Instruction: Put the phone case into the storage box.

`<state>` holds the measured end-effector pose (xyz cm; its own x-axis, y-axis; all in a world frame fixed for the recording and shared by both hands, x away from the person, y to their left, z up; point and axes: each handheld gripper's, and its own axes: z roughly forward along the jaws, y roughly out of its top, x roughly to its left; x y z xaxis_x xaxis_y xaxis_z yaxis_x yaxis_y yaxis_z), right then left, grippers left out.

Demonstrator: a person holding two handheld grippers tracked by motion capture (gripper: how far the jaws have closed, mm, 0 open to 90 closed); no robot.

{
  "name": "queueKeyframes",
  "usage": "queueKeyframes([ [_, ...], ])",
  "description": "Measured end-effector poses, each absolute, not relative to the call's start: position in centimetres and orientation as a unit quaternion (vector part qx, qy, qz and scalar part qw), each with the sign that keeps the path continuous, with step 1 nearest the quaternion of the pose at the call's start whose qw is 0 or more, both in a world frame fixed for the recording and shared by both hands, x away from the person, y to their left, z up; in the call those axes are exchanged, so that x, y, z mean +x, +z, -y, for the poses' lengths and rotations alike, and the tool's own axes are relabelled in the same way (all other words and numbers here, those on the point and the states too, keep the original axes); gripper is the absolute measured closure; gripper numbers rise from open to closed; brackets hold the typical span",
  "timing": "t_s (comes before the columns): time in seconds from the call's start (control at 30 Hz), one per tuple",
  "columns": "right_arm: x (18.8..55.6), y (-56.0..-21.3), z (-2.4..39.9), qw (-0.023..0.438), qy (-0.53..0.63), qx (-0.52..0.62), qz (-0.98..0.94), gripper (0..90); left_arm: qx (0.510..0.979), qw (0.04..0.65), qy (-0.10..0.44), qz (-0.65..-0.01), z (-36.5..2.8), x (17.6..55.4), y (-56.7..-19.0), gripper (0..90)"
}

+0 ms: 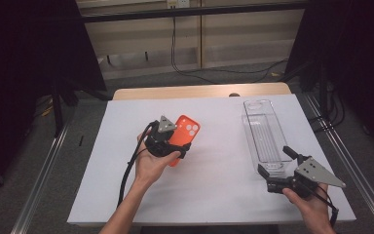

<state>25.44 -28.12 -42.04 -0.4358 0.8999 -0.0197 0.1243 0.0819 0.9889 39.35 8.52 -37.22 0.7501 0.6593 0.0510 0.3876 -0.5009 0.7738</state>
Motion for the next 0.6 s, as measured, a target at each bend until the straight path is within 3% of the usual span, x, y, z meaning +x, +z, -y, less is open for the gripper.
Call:
queueKeyframes([
  [0.6,28.0,-40.1,22.8,0.318,0.57,0.386,-0.652,0.4,0.84,0.415,0.202,-0.287,-7.2,36.3,-37.6,15.8],
])
